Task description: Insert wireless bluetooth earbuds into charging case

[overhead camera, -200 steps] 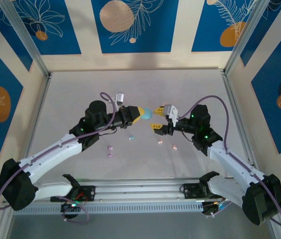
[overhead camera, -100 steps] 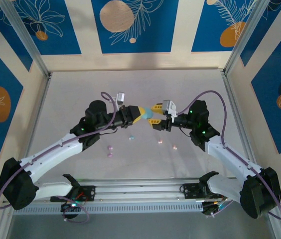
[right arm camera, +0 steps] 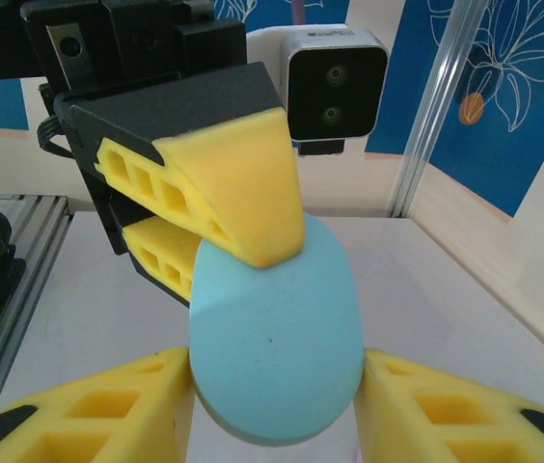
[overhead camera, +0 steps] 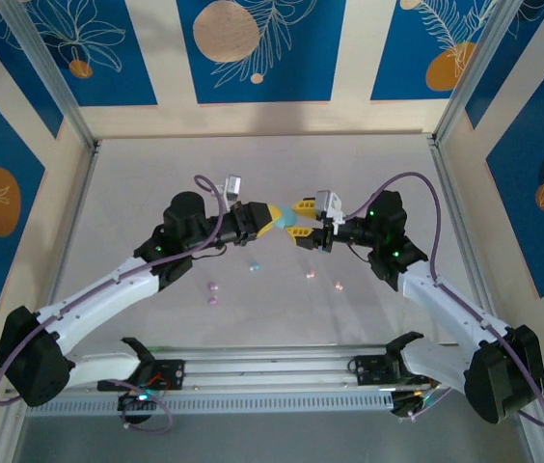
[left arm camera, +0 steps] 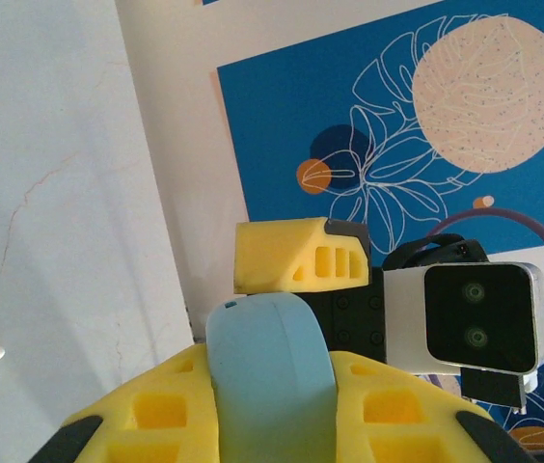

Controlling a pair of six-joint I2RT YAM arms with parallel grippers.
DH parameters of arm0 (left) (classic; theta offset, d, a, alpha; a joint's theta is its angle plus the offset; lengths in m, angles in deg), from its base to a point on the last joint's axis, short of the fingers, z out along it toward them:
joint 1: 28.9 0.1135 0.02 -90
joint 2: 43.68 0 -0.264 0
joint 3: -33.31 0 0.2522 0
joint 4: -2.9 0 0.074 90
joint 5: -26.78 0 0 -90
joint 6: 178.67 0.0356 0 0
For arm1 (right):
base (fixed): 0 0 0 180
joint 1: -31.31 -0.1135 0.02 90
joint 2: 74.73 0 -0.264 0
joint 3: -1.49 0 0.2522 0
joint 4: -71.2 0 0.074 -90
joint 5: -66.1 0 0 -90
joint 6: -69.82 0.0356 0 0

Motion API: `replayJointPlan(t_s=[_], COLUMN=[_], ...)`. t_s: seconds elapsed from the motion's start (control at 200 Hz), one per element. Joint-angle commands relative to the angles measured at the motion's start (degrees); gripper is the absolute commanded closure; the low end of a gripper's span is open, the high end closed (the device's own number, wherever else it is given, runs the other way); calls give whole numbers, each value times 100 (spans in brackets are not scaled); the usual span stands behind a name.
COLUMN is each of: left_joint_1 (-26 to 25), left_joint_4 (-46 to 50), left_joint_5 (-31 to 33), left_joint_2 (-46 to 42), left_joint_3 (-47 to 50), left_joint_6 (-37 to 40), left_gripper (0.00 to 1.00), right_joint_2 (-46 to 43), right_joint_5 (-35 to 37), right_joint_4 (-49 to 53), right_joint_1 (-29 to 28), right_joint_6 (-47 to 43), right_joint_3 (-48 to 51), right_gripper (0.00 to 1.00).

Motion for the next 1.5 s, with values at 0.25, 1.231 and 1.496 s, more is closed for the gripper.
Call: replayJointPlan(t_s=[0.25,1.231,1.496], left_joint_1=[21,25,28], left_joint_4=[-129,375,-144], left_joint_5=[-269,-521,-907], left_joint_2=[-24,-965,-1180], left_joint_3=[-188,247,603], left_joint_6=[119,5533,6803], left_gripper=[95,29,34], right_joint_2=[42,464,460], right_joint_5=[-187,-2040,-2180], right_joint_4=[148,2365,2530], right_joint_1=[-133,63,65], right_joint_6=[-51,890,826], right_joint_3=[-262,-1634,-1798], right_gripper=[52,68,68])
